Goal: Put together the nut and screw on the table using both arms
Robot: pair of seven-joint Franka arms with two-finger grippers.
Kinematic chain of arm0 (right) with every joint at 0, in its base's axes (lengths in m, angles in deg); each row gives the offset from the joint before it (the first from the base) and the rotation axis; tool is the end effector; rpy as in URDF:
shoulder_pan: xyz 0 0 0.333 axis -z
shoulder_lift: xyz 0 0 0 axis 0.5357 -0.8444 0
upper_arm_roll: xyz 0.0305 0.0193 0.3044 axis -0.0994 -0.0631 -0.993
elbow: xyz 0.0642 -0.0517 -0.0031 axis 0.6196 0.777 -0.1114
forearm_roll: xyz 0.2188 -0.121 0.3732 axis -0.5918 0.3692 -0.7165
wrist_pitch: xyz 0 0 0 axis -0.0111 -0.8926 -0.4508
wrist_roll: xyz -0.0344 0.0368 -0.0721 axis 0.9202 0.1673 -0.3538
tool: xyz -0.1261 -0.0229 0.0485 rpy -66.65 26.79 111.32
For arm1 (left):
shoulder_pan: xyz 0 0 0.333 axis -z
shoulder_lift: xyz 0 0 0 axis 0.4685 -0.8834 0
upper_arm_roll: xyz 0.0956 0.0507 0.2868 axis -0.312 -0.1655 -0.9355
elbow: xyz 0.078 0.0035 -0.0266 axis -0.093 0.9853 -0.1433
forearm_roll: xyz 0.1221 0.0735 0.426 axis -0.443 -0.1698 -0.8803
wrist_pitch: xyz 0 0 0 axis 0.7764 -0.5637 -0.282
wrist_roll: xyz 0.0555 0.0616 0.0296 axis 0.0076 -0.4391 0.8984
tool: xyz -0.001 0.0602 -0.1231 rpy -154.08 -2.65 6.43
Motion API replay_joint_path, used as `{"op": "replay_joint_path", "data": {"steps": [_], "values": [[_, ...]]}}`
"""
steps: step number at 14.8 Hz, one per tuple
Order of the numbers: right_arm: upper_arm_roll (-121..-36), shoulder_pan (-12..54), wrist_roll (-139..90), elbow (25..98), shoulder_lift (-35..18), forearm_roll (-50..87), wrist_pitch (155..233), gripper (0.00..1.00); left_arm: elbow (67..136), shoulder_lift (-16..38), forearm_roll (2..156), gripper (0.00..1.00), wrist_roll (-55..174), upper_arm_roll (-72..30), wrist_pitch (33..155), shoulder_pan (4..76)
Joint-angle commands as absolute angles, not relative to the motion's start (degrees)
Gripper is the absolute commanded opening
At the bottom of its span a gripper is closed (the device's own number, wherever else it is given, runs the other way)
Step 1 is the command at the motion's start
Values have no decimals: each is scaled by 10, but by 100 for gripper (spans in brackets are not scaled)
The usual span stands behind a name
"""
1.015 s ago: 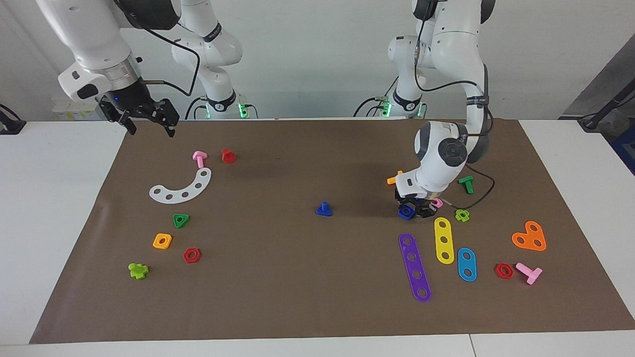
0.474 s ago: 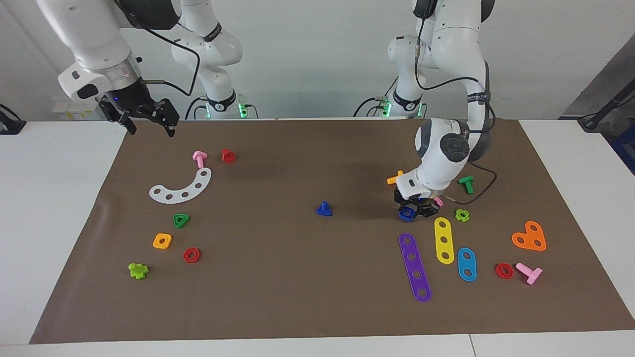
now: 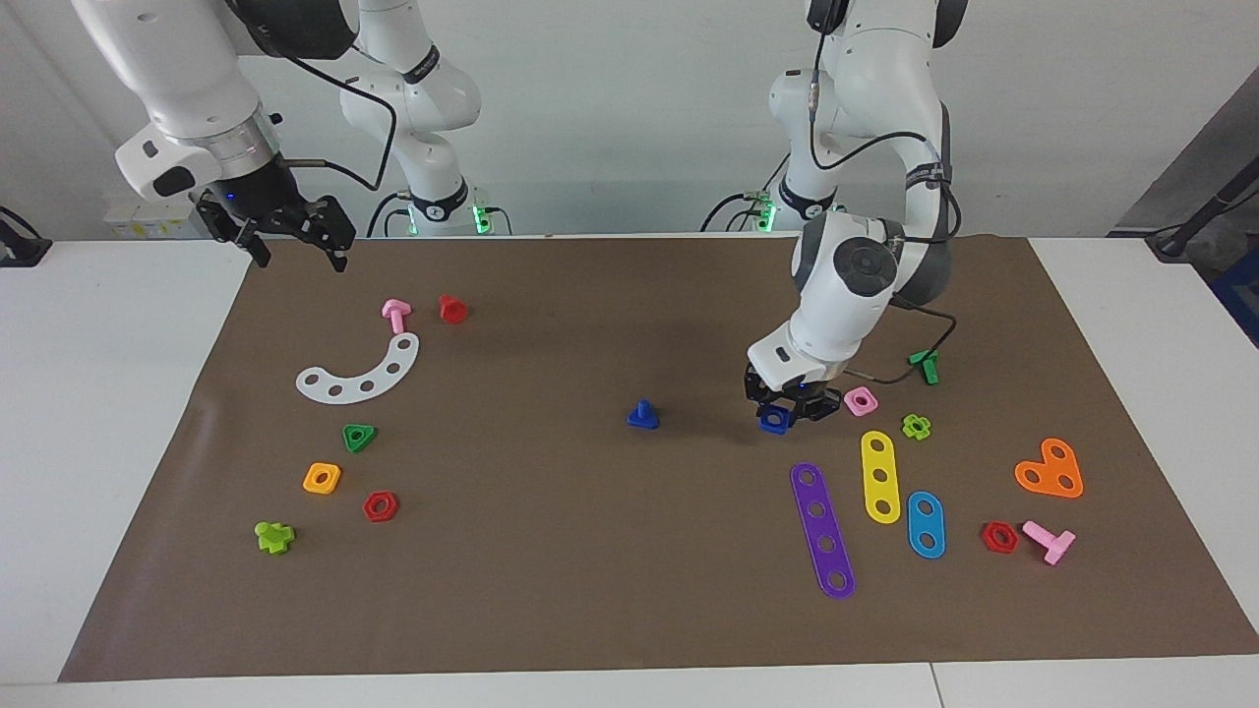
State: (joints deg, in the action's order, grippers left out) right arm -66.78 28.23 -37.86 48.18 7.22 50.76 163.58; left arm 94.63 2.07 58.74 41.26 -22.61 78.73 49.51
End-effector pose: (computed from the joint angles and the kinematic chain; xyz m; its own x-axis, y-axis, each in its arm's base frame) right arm 0.6025 -0.0050 0.5867 0.9942 -0.0993 -0.0421 -0.0982 -0.9948 0.0266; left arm 0.6311 -0.2718 0.3028 0.9202 -0.3907 0.0246 -0.3914 -0.9171 0.0762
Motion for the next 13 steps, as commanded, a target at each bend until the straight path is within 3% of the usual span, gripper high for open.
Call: {"op": "replay_joint_path", "data": {"steps": [1,13], "values": [[-669,284,-366,489,81,504,1631,100,911,5,600,10,469,-237,769,532],[-669,284,-366,489,81,504,1631,100,826,-45,628,6,668,-238,722,630]]}}
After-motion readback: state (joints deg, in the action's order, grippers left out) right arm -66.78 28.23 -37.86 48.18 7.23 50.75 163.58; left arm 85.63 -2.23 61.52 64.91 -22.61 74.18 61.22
